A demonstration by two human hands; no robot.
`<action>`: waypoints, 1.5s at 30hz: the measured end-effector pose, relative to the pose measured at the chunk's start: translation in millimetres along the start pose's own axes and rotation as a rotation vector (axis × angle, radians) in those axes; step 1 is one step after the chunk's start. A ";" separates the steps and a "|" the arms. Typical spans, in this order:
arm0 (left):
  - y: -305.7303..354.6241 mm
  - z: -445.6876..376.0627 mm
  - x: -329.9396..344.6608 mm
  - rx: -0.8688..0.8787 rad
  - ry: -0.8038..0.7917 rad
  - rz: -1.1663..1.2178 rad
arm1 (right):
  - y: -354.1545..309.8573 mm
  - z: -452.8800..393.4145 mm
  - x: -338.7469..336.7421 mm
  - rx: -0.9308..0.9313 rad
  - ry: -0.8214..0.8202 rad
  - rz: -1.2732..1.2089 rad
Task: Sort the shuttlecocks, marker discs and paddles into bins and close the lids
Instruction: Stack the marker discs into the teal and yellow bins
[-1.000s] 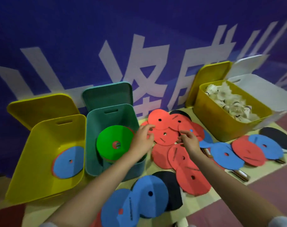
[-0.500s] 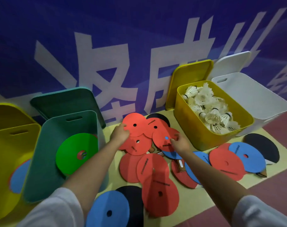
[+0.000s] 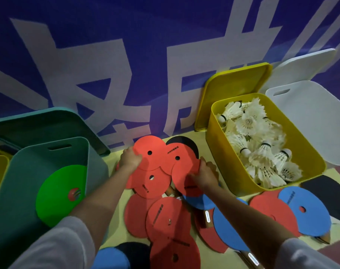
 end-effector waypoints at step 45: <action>-174.7 225.5 -277.0 0.500 0.508 0.645 | -262.6 211.0 71.4 -0.545 0.224 -0.937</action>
Point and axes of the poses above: each hand's wrist, its own z-axis away from the middle knuckle, its own x-axis out of the palm, y = z × x, the point moved 7 cm from there along -z, towards the middle knuckle, and after that the axes turned 11 degrees about -y, right-handed, at the moved point
